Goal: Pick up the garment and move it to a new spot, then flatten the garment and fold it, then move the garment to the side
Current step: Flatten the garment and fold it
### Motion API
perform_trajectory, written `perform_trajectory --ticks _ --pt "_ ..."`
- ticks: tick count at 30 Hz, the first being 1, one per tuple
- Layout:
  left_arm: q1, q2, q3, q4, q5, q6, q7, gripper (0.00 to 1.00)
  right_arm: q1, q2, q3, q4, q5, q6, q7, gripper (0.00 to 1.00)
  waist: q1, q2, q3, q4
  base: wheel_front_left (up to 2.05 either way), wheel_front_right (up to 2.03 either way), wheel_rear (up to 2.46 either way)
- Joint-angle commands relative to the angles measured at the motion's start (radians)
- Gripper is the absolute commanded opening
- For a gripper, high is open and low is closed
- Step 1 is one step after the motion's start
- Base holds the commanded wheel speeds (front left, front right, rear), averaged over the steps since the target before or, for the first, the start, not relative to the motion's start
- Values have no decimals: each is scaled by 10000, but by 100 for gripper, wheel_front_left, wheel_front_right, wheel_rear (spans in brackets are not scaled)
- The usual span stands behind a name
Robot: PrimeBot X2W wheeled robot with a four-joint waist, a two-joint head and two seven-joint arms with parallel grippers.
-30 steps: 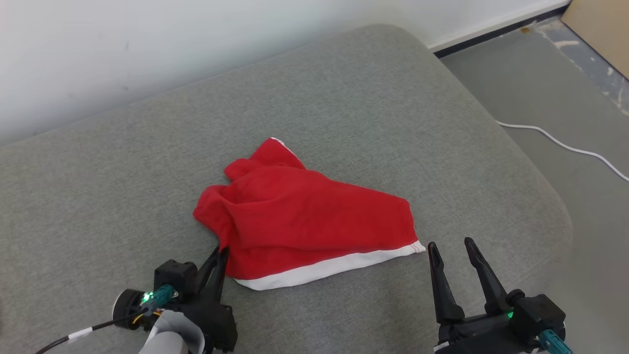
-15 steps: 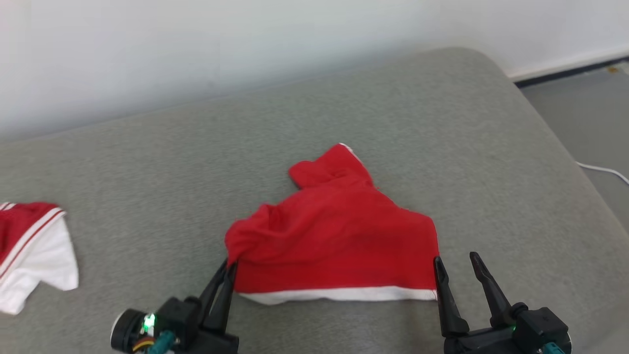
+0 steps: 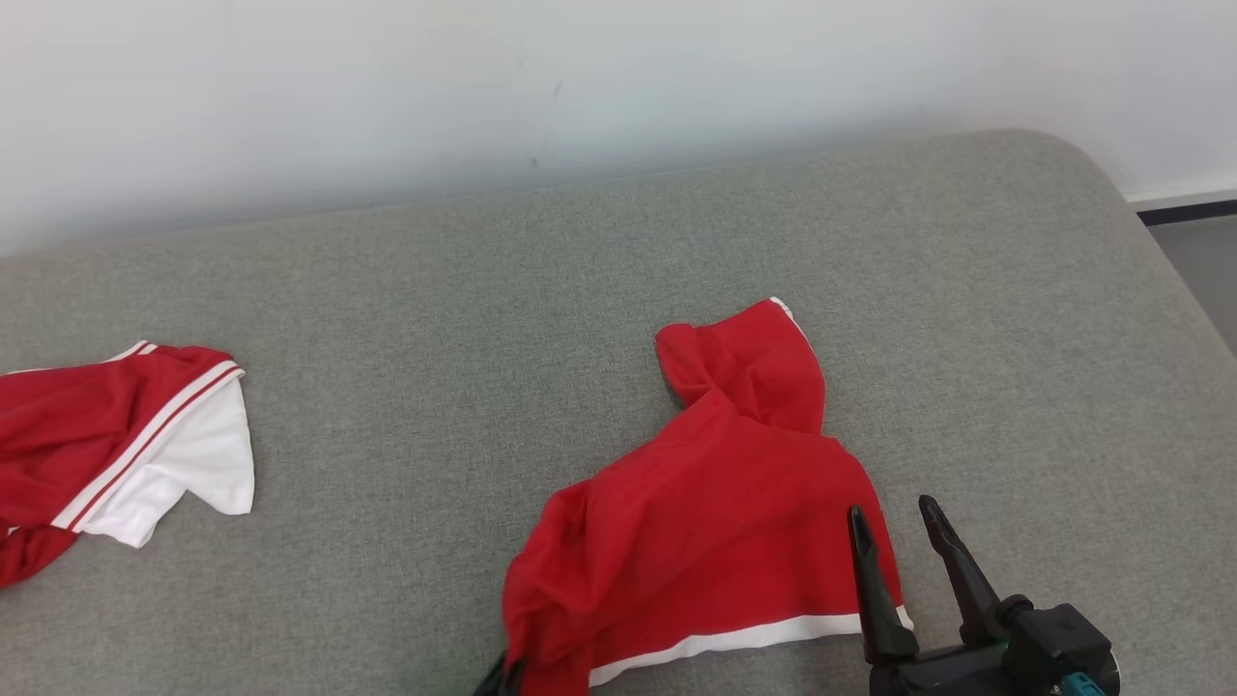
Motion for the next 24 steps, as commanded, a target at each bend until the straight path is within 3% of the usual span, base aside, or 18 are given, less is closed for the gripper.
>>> perform_trajectory --ticks 1,2,3,15,24 --pt "-162 -84 -144 84 18 -59 -31 0 130 17 -26 38 -79 32 -7 100 0 0 -89 30 0 0 0" --pt "-208 -135 -130 -21 -45 -62 -31 95 144 18 -45 36 -95 32 -9 100 0 0 -107 41 0 0 0" --pt "-215 -182 -73 -149 -71 -62 -31 100 159 15 -82 36 -104 32 -9 100 0 0 -140 58 0 0 0" --pt "63 -339 1509 -2238 -339 -109 -31 100 297 17 -400 97 -190 32 -7 100 0 0 -277 317 0 0 0" --pt "445 -526 3290 -2846 -93 80 -31 100 77 -154 -1397 1458 -460 32 -8 100 0 0 -261 510 0 0 0"
